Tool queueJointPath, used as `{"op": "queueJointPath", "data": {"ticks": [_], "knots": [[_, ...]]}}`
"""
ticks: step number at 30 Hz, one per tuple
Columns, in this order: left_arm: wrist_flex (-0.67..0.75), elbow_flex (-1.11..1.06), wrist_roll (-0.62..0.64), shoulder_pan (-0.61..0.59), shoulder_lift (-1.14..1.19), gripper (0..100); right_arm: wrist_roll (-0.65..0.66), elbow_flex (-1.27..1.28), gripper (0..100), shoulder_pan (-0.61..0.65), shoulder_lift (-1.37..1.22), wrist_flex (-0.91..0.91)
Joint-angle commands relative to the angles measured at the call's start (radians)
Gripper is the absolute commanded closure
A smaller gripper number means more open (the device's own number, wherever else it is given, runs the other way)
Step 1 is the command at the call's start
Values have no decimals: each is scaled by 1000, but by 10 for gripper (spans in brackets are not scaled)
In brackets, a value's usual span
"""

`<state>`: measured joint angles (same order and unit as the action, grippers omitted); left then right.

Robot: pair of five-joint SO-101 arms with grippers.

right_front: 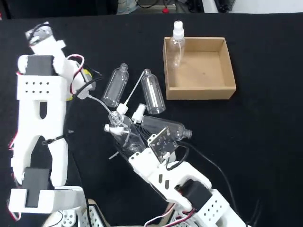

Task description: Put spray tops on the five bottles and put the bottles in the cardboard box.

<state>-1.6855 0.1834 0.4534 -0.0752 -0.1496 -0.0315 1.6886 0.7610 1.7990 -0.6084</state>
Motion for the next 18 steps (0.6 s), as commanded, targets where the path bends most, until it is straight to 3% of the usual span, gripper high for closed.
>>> {"op": "queueJointPath", "data": {"ticks": [1, 8, 18], "knots": [[2, 58, 3, 27, -9, 813, 8, -4, 938, 6, 68, 26], [41, 101, 2, 27, -18, 791, 8, -4, 938, 6, 68, 26], [-25, 222, 0, 53, -8, 791, 8, -4, 938, 5, 68, 26]]}}
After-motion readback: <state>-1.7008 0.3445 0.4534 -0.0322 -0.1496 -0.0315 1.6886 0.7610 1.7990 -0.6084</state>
